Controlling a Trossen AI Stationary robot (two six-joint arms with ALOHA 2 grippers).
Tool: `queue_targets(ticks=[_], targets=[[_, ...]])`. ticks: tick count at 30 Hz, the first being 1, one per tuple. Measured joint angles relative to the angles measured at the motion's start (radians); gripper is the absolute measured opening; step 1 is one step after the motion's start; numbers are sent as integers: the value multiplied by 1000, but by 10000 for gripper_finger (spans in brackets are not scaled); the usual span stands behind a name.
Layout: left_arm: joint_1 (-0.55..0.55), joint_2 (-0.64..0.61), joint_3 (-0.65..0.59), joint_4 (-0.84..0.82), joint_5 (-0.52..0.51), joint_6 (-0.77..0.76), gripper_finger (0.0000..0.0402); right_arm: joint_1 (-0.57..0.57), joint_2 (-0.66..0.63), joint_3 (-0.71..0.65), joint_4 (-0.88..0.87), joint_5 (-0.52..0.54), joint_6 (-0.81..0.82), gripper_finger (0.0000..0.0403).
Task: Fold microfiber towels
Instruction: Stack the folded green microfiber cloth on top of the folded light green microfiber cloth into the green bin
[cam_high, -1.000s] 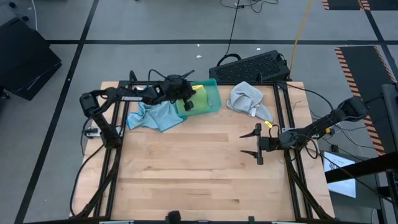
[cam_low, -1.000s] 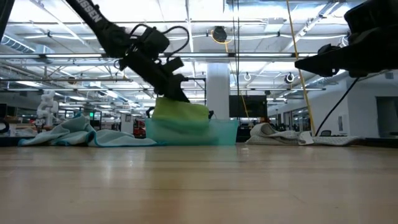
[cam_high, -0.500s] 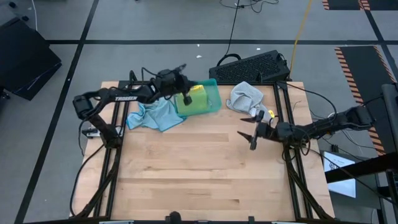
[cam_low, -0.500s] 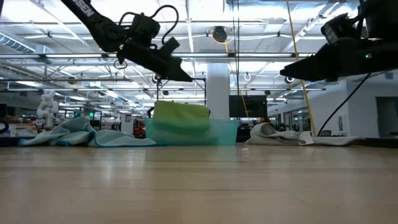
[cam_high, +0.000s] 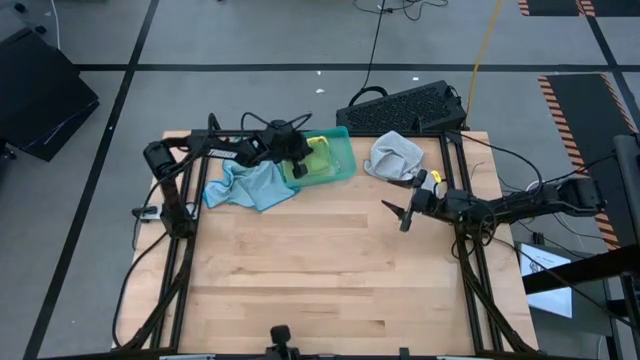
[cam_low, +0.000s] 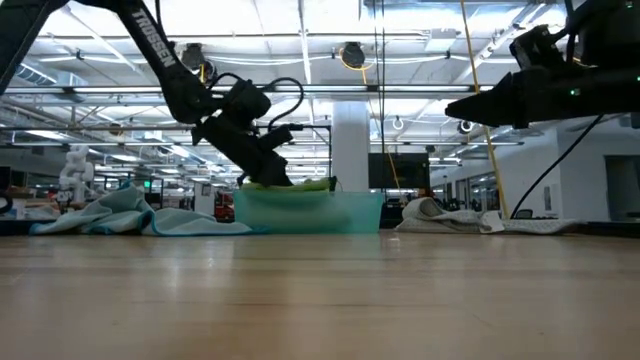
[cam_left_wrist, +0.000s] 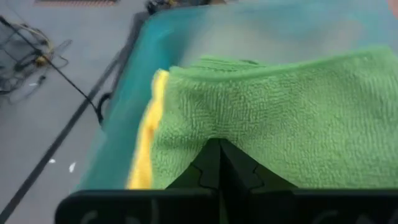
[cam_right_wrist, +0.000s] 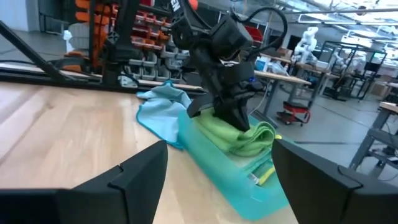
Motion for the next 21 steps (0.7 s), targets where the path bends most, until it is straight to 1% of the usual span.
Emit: queue_targets(ticks=[4,8,12,16,21], targets=[[19,16,3,15,4,-31,3,-13,4,0,-1,3,1,279],[19,16,7,9,4,-39,8,-31,4,0,-1,4,12,279],[18,16,8,6,5,-32,3,-45,4,0,0,3,38,279],[7,-26,8,12,6,-25,8,-45,4,0,-2,3,60,279],[-8,-79,8,8,12,-12,3,-44,4,0,-18,3,97,279]])
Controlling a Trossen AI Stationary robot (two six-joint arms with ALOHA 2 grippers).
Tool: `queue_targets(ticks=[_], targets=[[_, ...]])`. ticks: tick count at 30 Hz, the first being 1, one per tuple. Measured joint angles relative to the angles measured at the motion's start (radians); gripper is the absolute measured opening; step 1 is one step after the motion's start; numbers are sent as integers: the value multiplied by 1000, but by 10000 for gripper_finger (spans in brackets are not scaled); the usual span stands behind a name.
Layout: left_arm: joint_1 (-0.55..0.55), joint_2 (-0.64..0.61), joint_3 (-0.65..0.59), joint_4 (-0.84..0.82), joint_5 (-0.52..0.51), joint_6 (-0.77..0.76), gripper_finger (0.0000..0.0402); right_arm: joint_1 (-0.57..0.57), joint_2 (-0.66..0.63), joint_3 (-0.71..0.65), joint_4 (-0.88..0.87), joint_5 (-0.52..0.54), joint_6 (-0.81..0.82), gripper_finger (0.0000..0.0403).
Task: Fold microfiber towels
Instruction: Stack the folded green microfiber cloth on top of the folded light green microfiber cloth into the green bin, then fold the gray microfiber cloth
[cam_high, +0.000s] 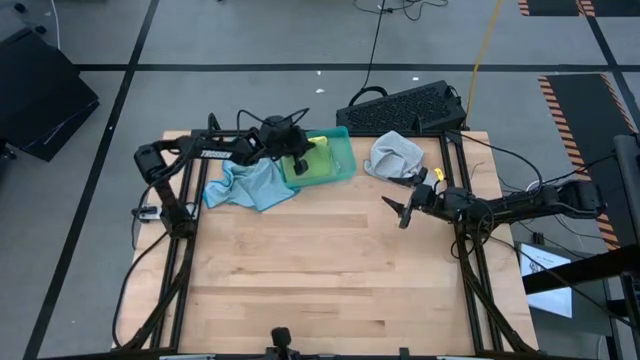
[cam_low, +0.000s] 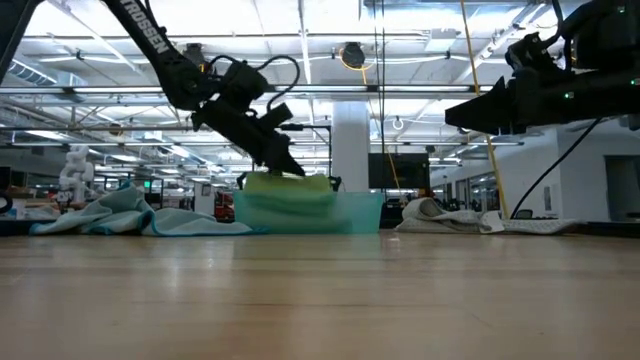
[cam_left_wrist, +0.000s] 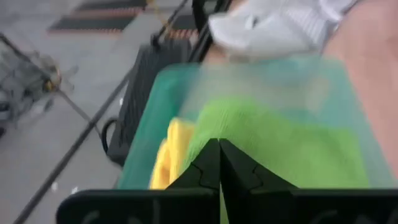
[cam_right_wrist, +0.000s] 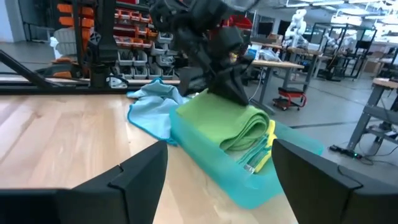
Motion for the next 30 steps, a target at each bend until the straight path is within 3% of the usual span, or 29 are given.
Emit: queue_targets(ticks=[5,10,18,25,30], targets=[[1,16,1,84,100,36,5,0,2,0,2,1,6,279],[4,50,6,139,115,59,7,0,2,0,3,3,7,279],[63,51,9,-2,122,20,6,0,5,0,7,12,75,279],[71,19,9,-59,87,-25,7,-25,10,0,7,157,61,279],[62,-56,9,-143,61,-66,11,-76,11,1,-1,197,134,279]])
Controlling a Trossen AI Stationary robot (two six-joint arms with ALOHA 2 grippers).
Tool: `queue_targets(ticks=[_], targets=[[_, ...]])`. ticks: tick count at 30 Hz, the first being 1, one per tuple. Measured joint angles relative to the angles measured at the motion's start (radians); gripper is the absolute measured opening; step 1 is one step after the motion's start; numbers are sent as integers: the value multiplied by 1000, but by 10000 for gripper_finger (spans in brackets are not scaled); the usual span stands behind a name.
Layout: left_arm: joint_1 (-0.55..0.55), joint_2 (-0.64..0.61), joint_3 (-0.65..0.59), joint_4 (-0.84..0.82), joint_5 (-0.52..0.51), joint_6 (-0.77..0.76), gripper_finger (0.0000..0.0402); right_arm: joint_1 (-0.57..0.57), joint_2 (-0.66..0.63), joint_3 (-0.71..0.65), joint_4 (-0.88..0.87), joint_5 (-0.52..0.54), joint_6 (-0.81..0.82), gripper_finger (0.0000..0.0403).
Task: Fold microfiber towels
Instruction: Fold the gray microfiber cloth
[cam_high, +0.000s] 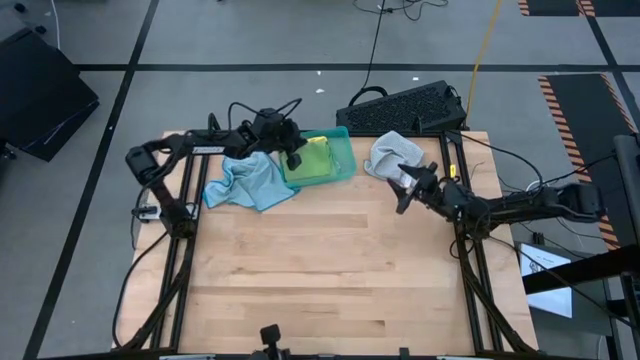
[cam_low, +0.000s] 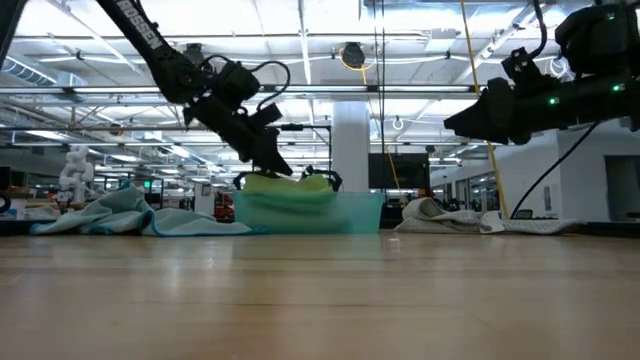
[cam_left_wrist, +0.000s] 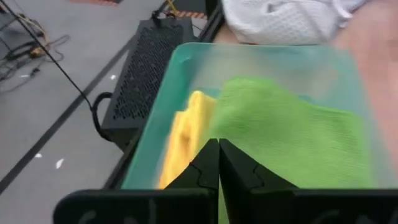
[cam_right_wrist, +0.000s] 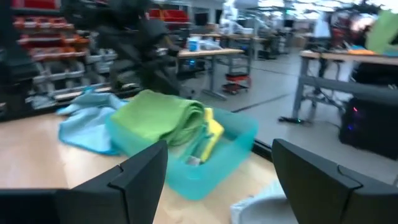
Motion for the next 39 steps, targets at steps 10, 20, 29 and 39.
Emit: queue_targets(ticks=[10,20,29,39], targets=[[-187,-216,-37,-189,-134,-98,4,-132,81,203,-405,-47,145,279],[-368,-281,-81,-174,-332,-169,13,-343,247,453,-746,-273,37,279],[-467,-270,-125,-200,-390,-280,14,-442,411,469,-862,-390,109,279],[-503,-276,-149,-162,-496,-367,4,-446,585,451,-796,-319,114,262]])
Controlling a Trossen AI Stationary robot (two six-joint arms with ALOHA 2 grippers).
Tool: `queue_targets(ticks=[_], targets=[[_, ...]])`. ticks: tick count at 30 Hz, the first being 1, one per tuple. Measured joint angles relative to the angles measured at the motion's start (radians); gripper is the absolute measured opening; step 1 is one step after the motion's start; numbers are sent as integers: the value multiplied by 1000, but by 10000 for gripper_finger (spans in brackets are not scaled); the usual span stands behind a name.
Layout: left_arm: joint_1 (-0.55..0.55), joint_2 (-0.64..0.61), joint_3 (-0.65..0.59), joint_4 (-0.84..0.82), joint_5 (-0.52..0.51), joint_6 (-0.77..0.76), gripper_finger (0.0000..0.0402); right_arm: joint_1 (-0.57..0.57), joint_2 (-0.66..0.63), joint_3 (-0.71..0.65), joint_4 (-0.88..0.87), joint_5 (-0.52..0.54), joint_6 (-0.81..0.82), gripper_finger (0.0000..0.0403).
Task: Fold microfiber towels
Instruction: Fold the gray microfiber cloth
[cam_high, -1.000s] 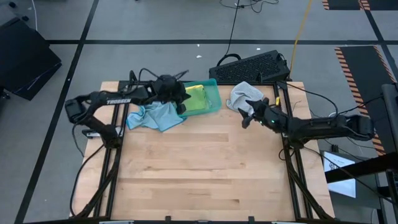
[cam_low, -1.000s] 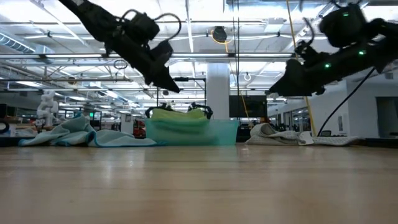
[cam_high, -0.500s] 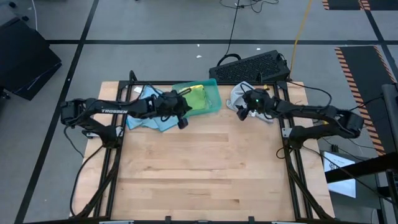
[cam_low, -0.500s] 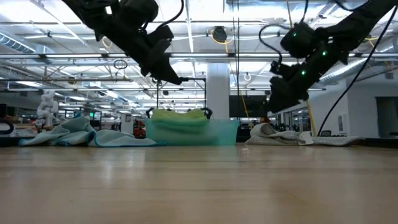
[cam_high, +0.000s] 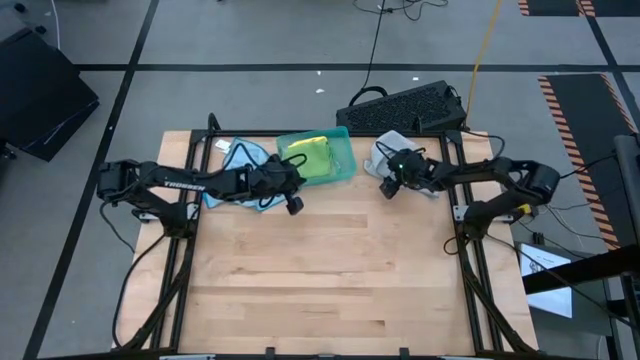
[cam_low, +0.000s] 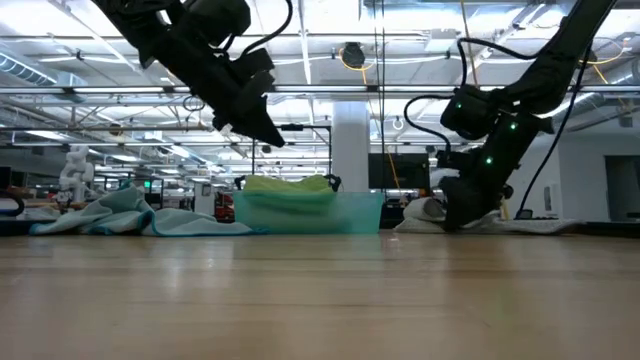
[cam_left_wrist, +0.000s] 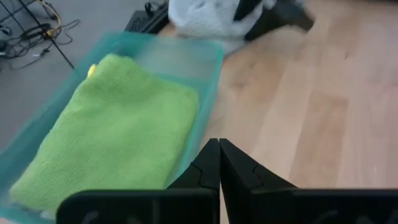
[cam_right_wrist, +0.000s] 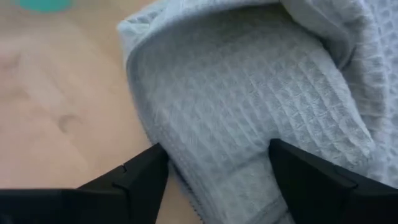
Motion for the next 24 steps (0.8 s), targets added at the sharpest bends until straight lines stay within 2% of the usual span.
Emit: queue_targets(ticks=[3,8,11,13,17,24], targets=[[-13,0,0,28,0,-39,13,0,37,2,15,4,-2,222],[-58,0,0,22,0,-57,17,21,33,1,8,-13,21,114],[-87,0,0,22,0,-45,7,58,-18,-2,-19,-79,63,47],[-101,0,0,25,-1,-43,3,98,-70,-5,-54,-134,95,17],[-143,0,0,23,-41,-51,11,218,-202,-4,-86,-165,194,24],[-218,0,0,61,-69,46,14,473,-349,-4,-96,-46,338,30]])
